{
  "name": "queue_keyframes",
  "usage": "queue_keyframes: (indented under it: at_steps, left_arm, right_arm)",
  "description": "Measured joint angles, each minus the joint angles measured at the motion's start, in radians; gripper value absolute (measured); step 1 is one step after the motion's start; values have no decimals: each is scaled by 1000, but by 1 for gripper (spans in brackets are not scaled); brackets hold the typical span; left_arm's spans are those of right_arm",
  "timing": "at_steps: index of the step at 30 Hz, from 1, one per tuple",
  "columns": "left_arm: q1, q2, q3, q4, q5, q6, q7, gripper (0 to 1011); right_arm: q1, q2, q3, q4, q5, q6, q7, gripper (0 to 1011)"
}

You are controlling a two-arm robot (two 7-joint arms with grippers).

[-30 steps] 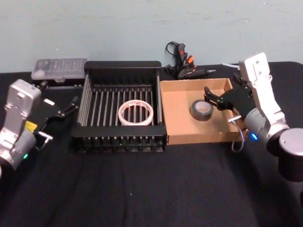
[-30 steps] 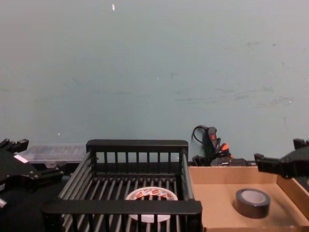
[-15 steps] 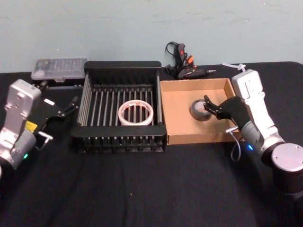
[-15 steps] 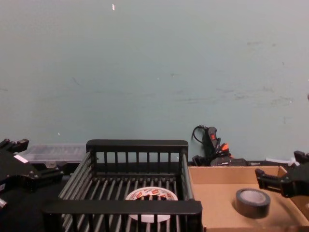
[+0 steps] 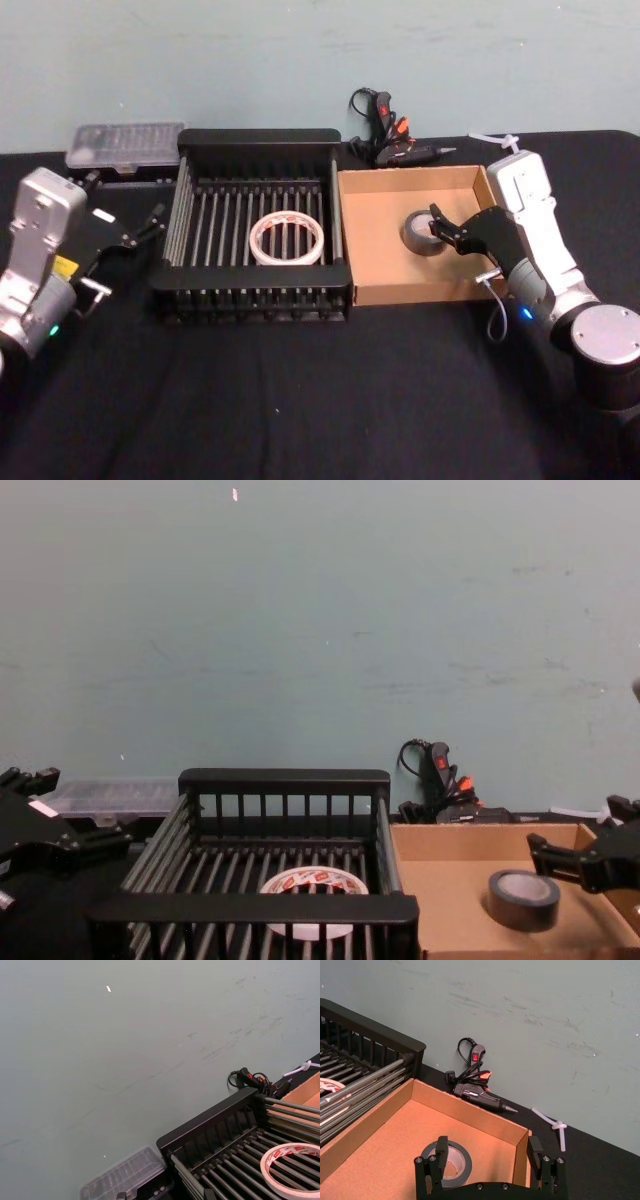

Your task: Pick up the white tape and place it into the black box , Pick up the silver tape and place it into the brown box.

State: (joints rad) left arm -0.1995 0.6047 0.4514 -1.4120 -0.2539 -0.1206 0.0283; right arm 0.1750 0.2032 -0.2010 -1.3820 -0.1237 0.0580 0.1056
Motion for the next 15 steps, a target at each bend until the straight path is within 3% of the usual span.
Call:
queue_keyframes:
  at_steps: [15]
  left_arm:
    - [0,0,0,0,0,0,0,1001]
  right_arm:
    - [1,1,-1,-2,4,1,1,1002]
